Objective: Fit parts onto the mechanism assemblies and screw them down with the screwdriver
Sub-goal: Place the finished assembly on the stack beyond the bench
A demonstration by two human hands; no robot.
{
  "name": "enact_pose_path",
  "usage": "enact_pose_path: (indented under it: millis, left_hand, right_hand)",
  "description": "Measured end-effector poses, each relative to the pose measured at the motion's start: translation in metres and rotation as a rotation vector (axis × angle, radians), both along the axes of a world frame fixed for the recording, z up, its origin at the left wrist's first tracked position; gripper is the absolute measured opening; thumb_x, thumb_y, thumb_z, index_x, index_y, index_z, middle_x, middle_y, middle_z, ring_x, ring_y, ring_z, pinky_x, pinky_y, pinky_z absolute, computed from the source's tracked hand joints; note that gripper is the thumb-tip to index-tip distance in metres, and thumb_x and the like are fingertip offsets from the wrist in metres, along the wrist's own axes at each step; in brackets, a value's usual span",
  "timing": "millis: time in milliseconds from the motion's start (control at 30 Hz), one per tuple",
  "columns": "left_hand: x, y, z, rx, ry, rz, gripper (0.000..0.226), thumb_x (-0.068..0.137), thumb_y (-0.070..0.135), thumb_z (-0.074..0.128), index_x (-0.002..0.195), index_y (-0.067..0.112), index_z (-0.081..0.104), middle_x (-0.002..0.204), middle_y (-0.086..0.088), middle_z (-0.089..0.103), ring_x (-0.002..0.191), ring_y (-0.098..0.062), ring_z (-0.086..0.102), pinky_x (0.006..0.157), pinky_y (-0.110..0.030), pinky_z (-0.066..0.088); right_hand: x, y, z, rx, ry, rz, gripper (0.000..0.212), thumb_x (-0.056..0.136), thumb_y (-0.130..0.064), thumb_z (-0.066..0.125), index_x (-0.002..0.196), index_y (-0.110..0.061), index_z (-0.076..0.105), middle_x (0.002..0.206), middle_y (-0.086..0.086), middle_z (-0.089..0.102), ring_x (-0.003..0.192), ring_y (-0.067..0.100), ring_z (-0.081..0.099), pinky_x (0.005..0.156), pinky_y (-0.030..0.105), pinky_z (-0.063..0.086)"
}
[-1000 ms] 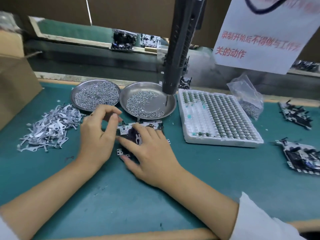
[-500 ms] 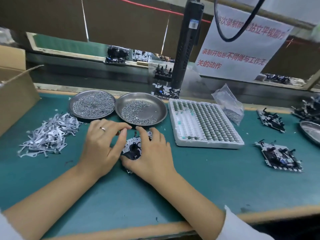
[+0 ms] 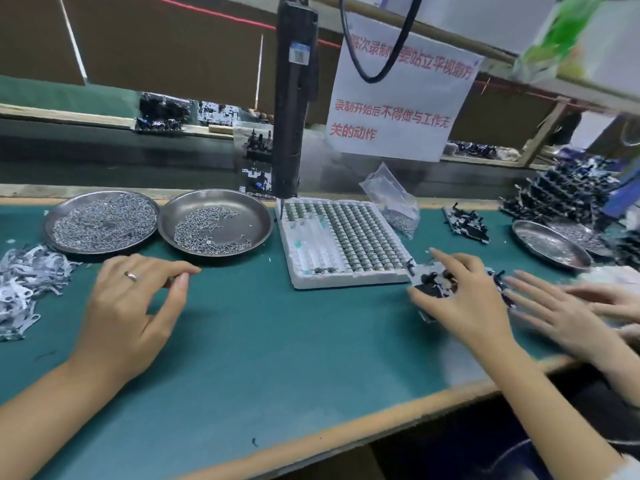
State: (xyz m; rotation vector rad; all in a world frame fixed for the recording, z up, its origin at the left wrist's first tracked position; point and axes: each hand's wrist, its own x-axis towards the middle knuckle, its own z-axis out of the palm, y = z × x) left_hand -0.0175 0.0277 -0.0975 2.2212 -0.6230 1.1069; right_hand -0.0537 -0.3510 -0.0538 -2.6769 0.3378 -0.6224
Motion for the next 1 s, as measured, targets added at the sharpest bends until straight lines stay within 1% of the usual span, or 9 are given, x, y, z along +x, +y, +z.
enact_pose_path:
  millis: [133, 367, 433, 533, 600, 667, 767, 900, 1000]
  left_hand:
    - [0.000, -0.002, 0.000, 0.000, 0.003, 0.012, 0.032, 0.093, 0.022, 0.044, 0.088, 0.003, 0.070, 0.076, -0.003, 0.064, 0.074, -0.016, 0.051, 0.085, -0.033, 0.033]
    - [0.000, 0.000, 0.000, 0.013, 0.032, 0.007, 0.035, 0.094, 0.024, 0.043, 0.090, 0.002, 0.070, 0.076, -0.004, 0.064, 0.075, -0.015, 0.051, 0.080, -0.044, 0.037]
    - [-0.001, 0.000, -0.001, 0.015, 0.040, 0.020, 0.035, 0.094, 0.024, 0.043, 0.090, 0.003, 0.070, 0.075, -0.003, 0.064, 0.075, -0.016, 0.051, 0.081, -0.042, 0.037]
    - [0.000, -0.001, 0.001, 0.012, 0.040, 0.032, 0.032, 0.093, 0.022, 0.045, 0.089, 0.003, 0.070, 0.076, -0.002, 0.064, 0.076, -0.015, 0.052, 0.083, -0.036, 0.034]
    - [0.003, -0.002, 0.006, 0.011, 0.050, 0.037, 0.031, 0.093, 0.022, 0.045, 0.090, 0.003, 0.070, 0.081, -0.003, 0.066, 0.079, -0.016, 0.053, 0.083, -0.038, 0.034]
    - [0.012, -0.004, 0.015, 0.003, 0.096, 0.059, 0.032, 0.092, 0.025, 0.045, 0.094, 0.005, 0.069, 0.087, -0.003, 0.067, 0.085, -0.019, 0.055, 0.084, -0.039, 0.035]
    - [0.038, -0.010, 0.033, -0.035, 0.221, 0.116, 0.031, 0.091, 0.029, 0.045, 0.101, 0.010, 0.068, 0.092, -0.001, 0.064, 0.089, -0.025, 0.056, 0.085, -0.044, 0.040]
    - [0.097, -0.022, 0.054, -0.038, 0.390, 0.181, 0.021, 0.094, 0.018, 0.054, 0.110, 0.012, 0.066, 0.108, -0.009, 0.064, 0.101, -0.030, 0.058, 0.091, -0.044, 0.044]
    - [0.146, -0.035, 0.065, 0.032, 0.529, 0.120, 0.024, 0.093, 0.017, 0.057, 0.115, 0.012, 0.065, 0.106, -0.006, 0.061, 0.103, -0.027, 0.058, 0.093, -0.040, 0.044]
  right_hand:
    - [0.027, -0.053, 0.010, -0.139, 0.113, -0.226, 0.071, 0.071, -0.046, 0.071, 0.137, -0.030, 0.049, 0.134, 0.007, 0.048, 0.121, 0.033, 0.044, 0.100, 0.046, 0.039]
    - [0.042, -0.046, -0.016, -0.358, 0.375, -0.209, 0.053, 0.090, -0.042, 0.055, 0.140, -0.026, 0.045, 0.144, 0.010, 0.040, 0.137, 0.030, 0.027, 0.110, 0.056, 0.022]
    - [0.040, -0.028, -0.021, -0.364, 0.261, -0.202, 0.047, 0.095, -0.034, 0.051, 0.139, -0.017, 0.047, 0.144, 0.015, 0.040, 0.138, 0.033, 0.026, 0.110, 0.057, 0.016]
    - [0.032, 0.018, -0.026, -0.234, -0.173, 0.048, 0.033, 0.084, -0.002, 0.061, 0.117, 0.000, 0.064, 0.120, 0.024, 0.059, 0.114, 0.043, 0.053, 0.096, 0.057, 0.039]
    - [0.028, 0.057, -0.028, -0.186, -0.383, 0.248, 0.030, 0.077, 0.004, 0.059, 0.105, 0.002, 0.069, 0.103, 0.020, 0.065, 0.095, 0.039, 0.062, 0.084, 0.047, 0.050]
    - [0.032, 0.094, -0.029, -0.120, -0.390, 0.468, 0.027, 0.078, 0.000, 0.058, 0.102, 0.001, 0.069, 0.095, 0.015, 0.066, 0.085, 0.032, 0.064, 0.076, 0.039, 0.052]
    - [0.051, 0.143, -0.027, -0.036, -0.323, 0.685, 0.027, 0.081, -0.004, 0.062, 0.107, -0.001, 0.069, 0.093, 0.013, 0.067, 0.078, 0.031, 0.064, 0.070, 0.038, 0.053]
    - [0.079, 0.188, -0.028, -0.118, -0.306, 0.710, 0.030, 0.083, -0.011, 0.063, 0.112, -0.004, 0.068, 0.104, 0.017, 0.066, 0.086, 0.035, 0.063, 0.074, 0.041, 0.051]
    - [0.089, 0.198, -0.036, -0.240, -0.247, 0.661, 0.039, 0.081, -0.021, 0.063, 0.117, -0.007, 0.065, 0.111, 0.009, 0.066, 0.096, 0.029, 0.063, 0.079, 0.035, 0.050]
